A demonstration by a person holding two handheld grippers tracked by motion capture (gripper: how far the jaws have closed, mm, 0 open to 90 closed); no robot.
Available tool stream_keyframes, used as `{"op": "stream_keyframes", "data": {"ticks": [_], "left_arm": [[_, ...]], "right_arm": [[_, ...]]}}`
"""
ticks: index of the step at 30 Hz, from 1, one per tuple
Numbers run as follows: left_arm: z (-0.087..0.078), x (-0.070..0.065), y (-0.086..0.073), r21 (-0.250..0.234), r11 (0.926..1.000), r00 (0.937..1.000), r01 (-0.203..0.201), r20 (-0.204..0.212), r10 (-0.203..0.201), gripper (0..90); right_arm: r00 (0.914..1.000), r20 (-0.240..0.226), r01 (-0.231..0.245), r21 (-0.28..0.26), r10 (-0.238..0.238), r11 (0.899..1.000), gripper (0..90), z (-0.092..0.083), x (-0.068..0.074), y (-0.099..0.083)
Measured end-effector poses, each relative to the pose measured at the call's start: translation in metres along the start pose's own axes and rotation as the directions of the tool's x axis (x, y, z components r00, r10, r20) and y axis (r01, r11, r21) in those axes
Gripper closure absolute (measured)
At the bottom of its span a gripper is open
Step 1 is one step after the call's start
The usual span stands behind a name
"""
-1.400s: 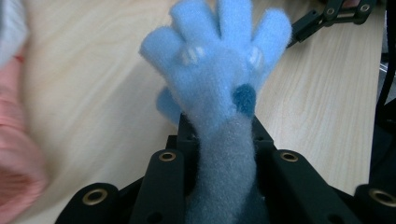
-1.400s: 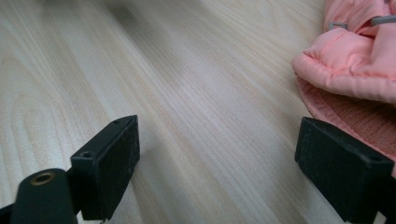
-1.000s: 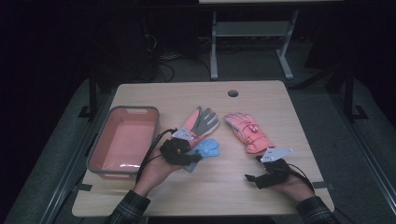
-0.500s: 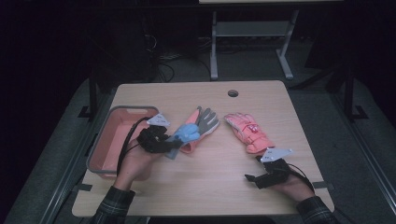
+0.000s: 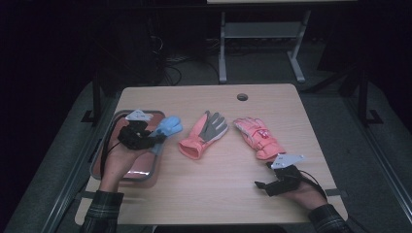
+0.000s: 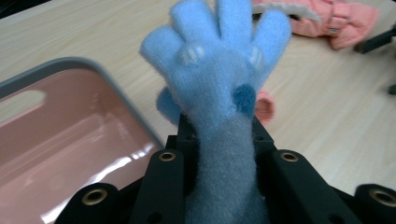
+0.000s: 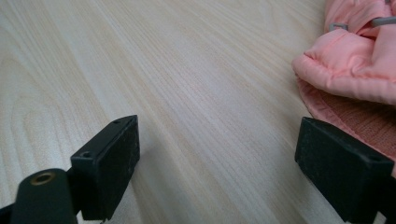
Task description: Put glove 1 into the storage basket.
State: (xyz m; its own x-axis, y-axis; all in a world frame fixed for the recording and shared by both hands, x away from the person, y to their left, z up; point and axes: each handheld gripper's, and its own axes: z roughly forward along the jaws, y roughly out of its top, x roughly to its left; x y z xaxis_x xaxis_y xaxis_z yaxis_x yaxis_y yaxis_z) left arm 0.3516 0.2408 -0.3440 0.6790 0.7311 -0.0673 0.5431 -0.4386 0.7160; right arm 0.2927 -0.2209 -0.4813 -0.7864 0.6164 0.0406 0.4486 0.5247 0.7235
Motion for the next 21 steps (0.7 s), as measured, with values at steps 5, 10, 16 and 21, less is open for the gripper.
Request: {"op": "stream_keyframes", "data": {"ticks": [5, 10, 16, 21], "left_arm": [[-0.002, 0.019, -0.002, 0.003, 0.9997, 0.9986, 0.023, -0.047, -0.023, 73.0], [-0.003, 0.038, -0.004, -0.002, 0.9984, 0.9932, 0.057, -0.102, -0.057, 73.0], [0.006, 0.059, -0.008, 0.034, 0.9951, 0.9838, 0.093, -0.157, -0.086, 72.9], [0.025, 0.075, -0.017, 0.099, 0.9881, 0.9784, 0.117, -0.182, -0.098, 72.7]], "right_arm": [[1.0, 0.0, 0.0, 0.0, 0.0, 1.0, 13.5, 0.0, 0.0, 0.0], [1.0, 0.0, -0.001, 0.0, 0.001, 1.0, 13.5, 0.0, 0.0, 0.0], [1.0, 0.0, -0.001, 0.0, 0.001, 1.0, 13.5, 0.0, 0.0, 0.0], [1.0, 0.0, -0.002, 0.0, 0.002, 1.0, 13.4, 0.0, 0.0, 0.0]]}}
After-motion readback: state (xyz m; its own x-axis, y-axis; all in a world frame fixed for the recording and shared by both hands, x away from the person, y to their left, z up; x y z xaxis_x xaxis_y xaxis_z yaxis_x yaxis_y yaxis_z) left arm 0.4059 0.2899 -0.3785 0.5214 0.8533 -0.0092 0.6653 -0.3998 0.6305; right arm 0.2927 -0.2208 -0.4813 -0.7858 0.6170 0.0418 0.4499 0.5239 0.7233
